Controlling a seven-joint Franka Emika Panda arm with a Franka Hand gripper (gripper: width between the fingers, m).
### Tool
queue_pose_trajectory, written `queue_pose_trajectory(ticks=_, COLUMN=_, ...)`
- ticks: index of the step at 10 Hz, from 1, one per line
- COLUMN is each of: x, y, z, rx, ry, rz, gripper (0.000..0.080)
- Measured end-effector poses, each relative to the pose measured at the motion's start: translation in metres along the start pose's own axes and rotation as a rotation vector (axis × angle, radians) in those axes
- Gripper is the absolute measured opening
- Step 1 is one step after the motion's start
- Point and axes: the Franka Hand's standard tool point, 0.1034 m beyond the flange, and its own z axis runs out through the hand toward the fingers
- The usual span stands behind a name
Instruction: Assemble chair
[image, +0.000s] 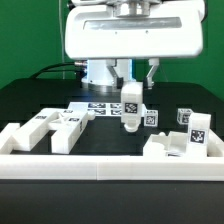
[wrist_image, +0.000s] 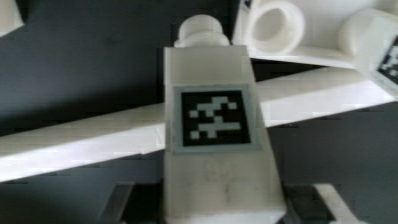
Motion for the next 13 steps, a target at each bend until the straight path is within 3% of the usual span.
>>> queue_pose_trajectory(ticks=2, x=-0.005, y=-0.025, z=0.000, rx=0.003, ry=0.003, rz=-0.005, gripper=0.0291)
queue_pose_trajectory(ticks=5, x=-0.003, y=-0.019, z=0.002, rx=0.001, ry=0.021, rz=-0.001, gripper=0.0291)
queue_pose_trajectory(ticks=6, x=0.001, y=-0.016, z=0.002, rx=0.006, ry=0.120, rz=0.011, gripper=0.0291)
queue_pose_trajectory(ticks=8, x=-0.006, y=-0.026, z=0.003, rx=0.012, ry=0.268, rz=-0.007, gripper=0.0291)
queue_pose_trajectory(ticks=13, x=-0.010, y=-0.029, z=0.006, rx=0.013, ry=0.247, rz=-0.014, gripper=0.0291)
